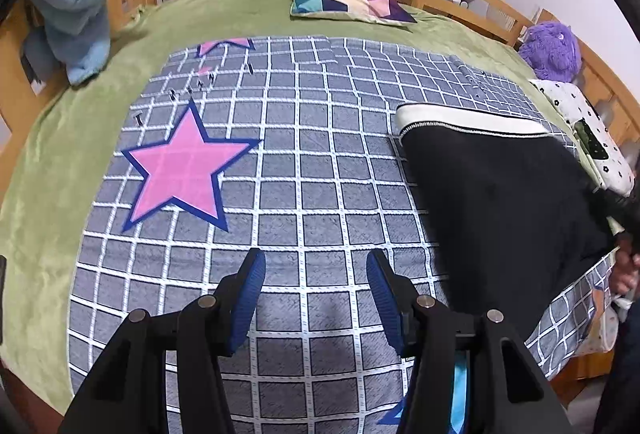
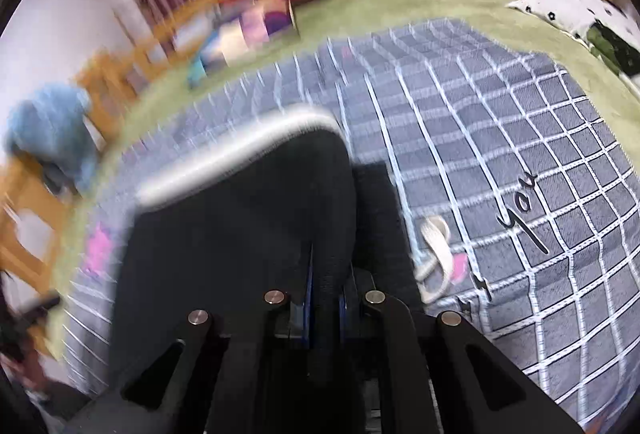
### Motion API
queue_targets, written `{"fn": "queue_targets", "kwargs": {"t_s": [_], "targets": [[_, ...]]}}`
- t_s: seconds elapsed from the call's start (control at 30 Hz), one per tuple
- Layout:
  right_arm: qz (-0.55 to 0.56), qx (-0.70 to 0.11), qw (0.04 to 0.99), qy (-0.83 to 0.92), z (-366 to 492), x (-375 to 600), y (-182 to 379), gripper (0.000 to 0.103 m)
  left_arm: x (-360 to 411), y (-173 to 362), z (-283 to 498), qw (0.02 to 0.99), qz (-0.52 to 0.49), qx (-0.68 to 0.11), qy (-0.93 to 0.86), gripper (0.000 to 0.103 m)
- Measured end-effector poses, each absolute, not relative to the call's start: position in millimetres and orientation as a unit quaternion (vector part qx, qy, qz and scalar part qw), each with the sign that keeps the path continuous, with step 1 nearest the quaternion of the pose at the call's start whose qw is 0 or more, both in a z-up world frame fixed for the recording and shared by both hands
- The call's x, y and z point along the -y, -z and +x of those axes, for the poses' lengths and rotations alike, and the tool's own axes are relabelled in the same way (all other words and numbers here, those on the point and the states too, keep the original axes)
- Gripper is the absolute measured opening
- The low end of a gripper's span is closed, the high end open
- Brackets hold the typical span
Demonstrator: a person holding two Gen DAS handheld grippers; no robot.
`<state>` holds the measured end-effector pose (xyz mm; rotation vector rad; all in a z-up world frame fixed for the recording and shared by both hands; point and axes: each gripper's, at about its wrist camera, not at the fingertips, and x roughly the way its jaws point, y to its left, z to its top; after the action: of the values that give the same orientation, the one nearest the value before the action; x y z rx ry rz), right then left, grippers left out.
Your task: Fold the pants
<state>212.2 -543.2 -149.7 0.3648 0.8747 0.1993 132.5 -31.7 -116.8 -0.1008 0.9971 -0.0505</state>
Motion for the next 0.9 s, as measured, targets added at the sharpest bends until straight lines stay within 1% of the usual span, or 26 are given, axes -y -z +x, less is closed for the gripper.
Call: {"fn": "queue_targets", "kwargs": {"t_s": [0.03,0.1,0.17,0.2,0.23,0.27,0.3,0.4,0.53,0.6,0.67,0.8,0.83,0.9], "targets": [[0.178,-0.412,0.889,-0.097,210,544,143,0.009,31,115,131,0.876,-0.052,-0.479,0.024,0.050],[0.139,-0.396,0.904,-0.084,208,538,128,0.009,29,112,129,0.873,-0.070,-0.482,0.029,0.050],[0.118,-0.411,0.901,-0.071,212,539,134,0.009,31,108,129,0.871,-0.078,-0.484,0.039,0.050],[0.109,-0.428,0.894,-0.070,214,540,144,0.011,34,106,129,0.871,-0.075,-0.484,0.042,0.050],[0.101,-0.449,0.885,-0.068,217,541,154,0.018,38,102,130,0.872,-0.069,-0.482,0.047,0.050],[0.095,-0.475,0.873,-0.056,219,546,171,0.022,42,98,132,0.873,-0.064,-0.481,0.053,0.050],[0.106,-0.472,0.874,-0.048,213,554,175,0.027,46,95,134,0.873,-0.060,-0.480,0.061,0.050],[0.138,-0.447,0.883,-0.029,188,565,156,0.027,61,88,140,0.872,-0.048,-0.478,0.088,0.050],[0.133,-0.410,0.902,-0.032,155,559,124,0.027,99,91,148,0.861,-0.043,-0.484,0.149,0.050],[0.135,-0.409,0.901,-0.047,145,550,119,0.027,124,99,150,0.848,-0.039,-0.492,0.192,0.051],[0.123,-0.415,0.900,-0.053,142,536,126,0.027,151,116,153,0.830,-0.033,-0.511,0.222,0.051],[0.063,-0.466,0.882,-0.031,139,518,177,0.027,185,162,156,0.786,-0.021,-0.564,0.253,0.051],[0.062,-0.470,0.880,-0.026,138,518,184,0.027,191,173,156,0.783,-0.012,-0.571,0.247,0.051],[0.075,-0.468,0.880,-0.022,132,519,194,0.027,197,190,154,0.785,-0.001,-0.570,0.242,0.055]]}}
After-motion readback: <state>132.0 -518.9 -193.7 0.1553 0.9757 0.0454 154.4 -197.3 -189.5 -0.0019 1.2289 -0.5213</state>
